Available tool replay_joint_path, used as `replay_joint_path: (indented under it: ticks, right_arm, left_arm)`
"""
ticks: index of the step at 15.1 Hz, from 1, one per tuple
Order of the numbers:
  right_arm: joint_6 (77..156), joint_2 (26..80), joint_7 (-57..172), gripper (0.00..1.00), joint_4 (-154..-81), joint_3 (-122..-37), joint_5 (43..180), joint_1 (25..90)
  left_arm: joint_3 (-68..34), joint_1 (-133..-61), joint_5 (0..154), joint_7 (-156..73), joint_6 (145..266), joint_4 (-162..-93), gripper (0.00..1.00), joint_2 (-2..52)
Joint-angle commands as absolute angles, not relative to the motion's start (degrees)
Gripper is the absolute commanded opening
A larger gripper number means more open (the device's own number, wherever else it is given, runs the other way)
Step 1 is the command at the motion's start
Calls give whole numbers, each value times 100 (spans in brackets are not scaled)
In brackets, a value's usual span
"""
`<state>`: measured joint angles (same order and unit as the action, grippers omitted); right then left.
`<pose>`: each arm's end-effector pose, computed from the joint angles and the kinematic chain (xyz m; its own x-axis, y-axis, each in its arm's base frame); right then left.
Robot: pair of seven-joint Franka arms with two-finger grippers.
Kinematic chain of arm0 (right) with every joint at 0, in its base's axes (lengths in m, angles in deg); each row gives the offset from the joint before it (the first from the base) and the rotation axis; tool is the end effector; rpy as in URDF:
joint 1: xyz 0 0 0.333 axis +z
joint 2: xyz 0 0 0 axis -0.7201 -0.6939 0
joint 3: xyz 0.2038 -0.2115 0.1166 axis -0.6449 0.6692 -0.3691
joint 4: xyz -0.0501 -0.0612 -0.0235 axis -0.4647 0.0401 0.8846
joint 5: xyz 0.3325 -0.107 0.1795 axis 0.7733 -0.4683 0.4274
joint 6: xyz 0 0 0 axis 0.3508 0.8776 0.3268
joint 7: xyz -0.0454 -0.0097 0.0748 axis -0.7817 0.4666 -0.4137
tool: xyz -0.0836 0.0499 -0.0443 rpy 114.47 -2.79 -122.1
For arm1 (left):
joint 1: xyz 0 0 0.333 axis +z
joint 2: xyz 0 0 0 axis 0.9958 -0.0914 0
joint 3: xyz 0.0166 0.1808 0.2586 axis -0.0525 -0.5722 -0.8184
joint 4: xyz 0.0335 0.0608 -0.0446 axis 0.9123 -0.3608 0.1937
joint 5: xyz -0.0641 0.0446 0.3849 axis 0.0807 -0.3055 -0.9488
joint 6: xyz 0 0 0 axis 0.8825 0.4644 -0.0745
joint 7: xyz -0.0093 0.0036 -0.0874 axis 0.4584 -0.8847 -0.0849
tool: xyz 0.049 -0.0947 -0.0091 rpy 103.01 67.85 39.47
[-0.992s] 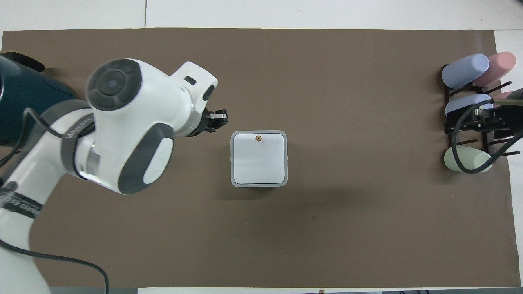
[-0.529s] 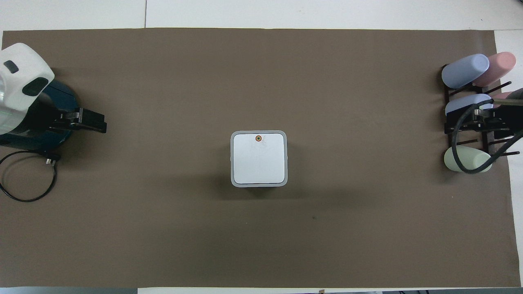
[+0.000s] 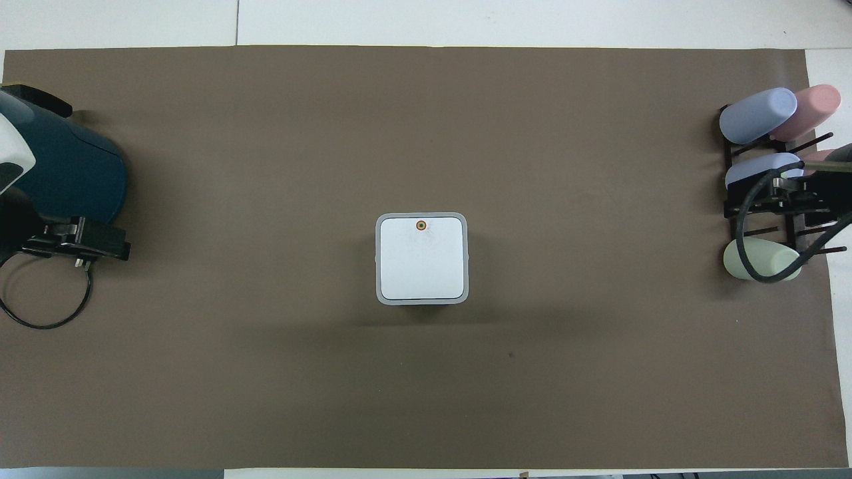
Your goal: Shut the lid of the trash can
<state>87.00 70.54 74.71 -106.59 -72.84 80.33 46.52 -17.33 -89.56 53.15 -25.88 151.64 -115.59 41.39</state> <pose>0.5382 0.0103 0.6219 0.9903 -0.1333 -0.0396 -0.1329 -0.9910 0.0136 0.5036 -0.0679 0.6193 0.9862 -0.1270 -0.1061 -0.1250 -0.9918 0.0251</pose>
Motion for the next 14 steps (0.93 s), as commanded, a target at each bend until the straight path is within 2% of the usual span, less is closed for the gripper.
replay_joint_path:
  ticks: [1, 6, 14]
  right_arm:
    - [8723, 7054, 7346, 100, -10674, -7310, 8028, 4606]
    - [8723, 7054, 7354, 100, -10674, -7310, 8028, 4606]
    - [8723, 7054, 7346, 100, -10674, -7310, 8028, 4606]
  left_arm:
    - [-1698, -8933, 5207, -2538, 15514, -11857, 100, 4290]
    - [-1724, -8959, 5268, -2565, 15403, -11252, 100, 3798]
    - [-1689, -8959, 5277, -2592, 15393, -11303, 100, 3973]
